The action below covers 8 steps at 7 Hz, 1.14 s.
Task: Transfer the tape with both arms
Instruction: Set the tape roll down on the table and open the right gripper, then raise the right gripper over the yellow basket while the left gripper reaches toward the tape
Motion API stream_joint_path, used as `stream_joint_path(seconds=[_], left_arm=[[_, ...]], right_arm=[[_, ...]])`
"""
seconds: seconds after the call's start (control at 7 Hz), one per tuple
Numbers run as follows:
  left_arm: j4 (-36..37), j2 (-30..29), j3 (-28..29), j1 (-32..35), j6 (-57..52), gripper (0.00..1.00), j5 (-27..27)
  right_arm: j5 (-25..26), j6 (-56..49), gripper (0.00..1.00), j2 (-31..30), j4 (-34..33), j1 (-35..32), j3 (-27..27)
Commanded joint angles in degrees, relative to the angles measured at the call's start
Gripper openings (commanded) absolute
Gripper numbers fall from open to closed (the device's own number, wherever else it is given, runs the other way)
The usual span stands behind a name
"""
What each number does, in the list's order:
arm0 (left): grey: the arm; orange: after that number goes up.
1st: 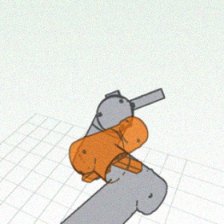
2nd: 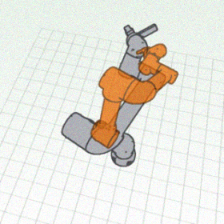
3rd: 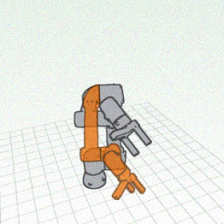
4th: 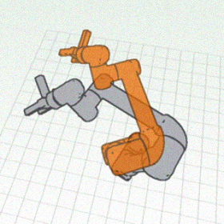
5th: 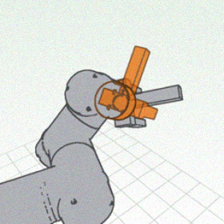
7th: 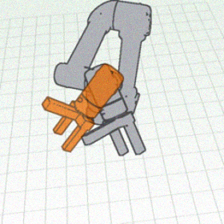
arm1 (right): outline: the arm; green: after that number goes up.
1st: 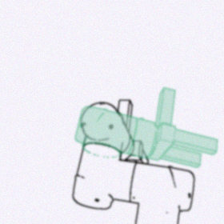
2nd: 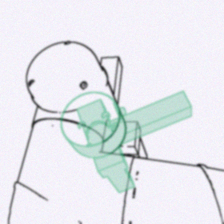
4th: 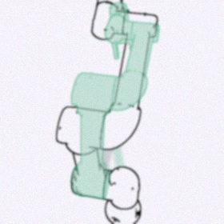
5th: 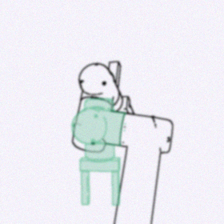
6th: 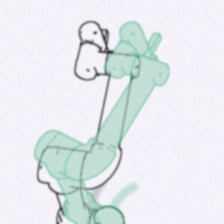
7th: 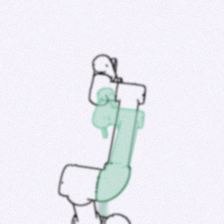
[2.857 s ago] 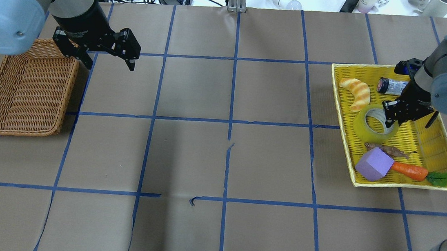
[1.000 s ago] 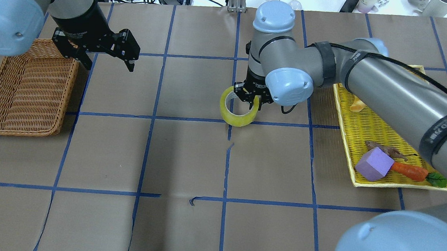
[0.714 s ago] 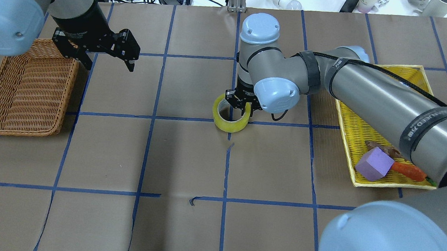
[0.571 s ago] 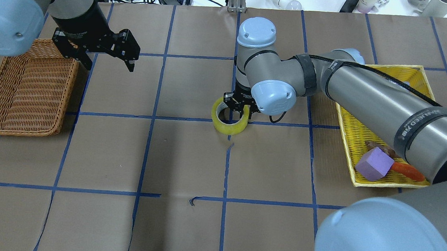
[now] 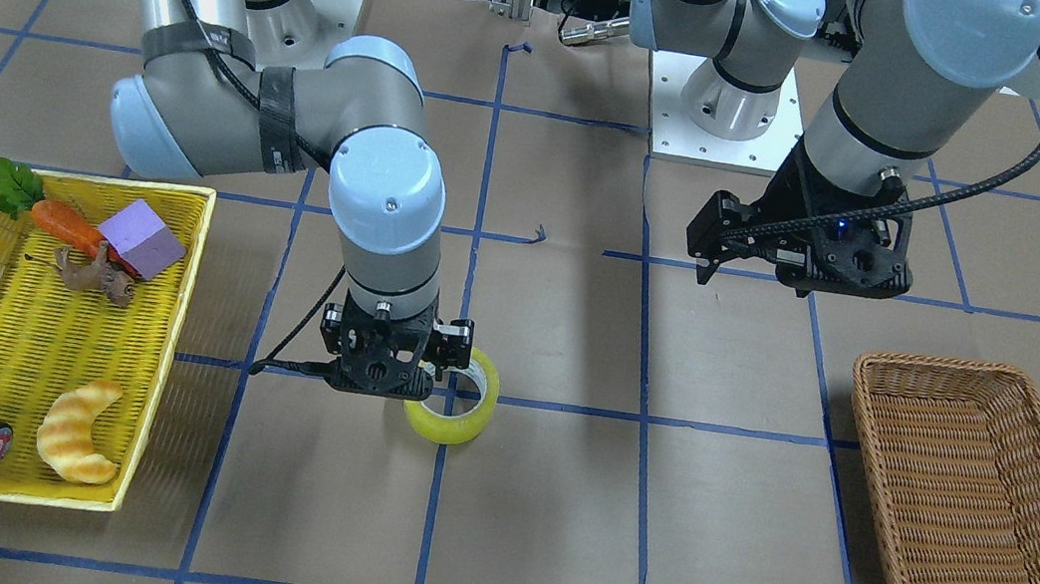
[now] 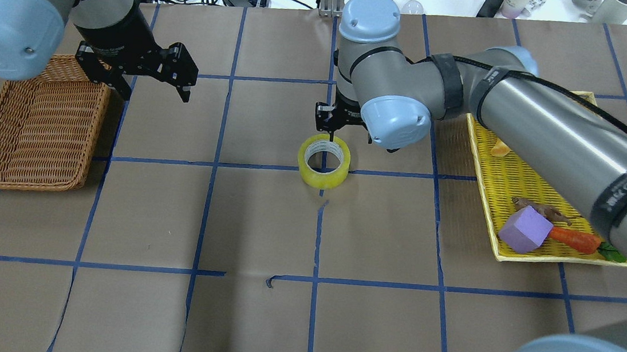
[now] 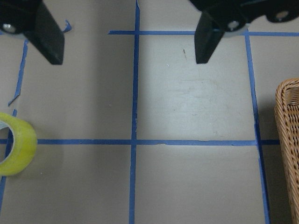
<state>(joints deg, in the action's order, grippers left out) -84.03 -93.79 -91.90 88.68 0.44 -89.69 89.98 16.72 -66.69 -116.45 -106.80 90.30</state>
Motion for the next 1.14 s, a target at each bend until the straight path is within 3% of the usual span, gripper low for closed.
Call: stream_joint_path(seconds=[0.0, 0.43, 0.71, 1.0], left_arm=[[0.62, -0.25, 0.05, 0.52, 1.92, 1.00, 1.96], [1.06, -0.87, -1.17, 5.07, 7.63, 1.00, 2.24], [6.66, -1.92, -3.54, 8.60, 11.68, 1.00, 2.33], [15.33, -4.89, -6.70, 12.72, 12.65, 1.00, 3.29]], right_arm=[[3.68, -1.24, 1.00, -10.44, 9.60, 2.28, -0.04], [3.80, -10.79, 1.00, -21.18, 19.04, 7.81, 0.05], [3.54, -14.51, 1.00, -25.14, 20.55, 13.26, 0.05], [3.10, -14.52, 1.00, -27.43, 22.13, 14.17, 0.14]])
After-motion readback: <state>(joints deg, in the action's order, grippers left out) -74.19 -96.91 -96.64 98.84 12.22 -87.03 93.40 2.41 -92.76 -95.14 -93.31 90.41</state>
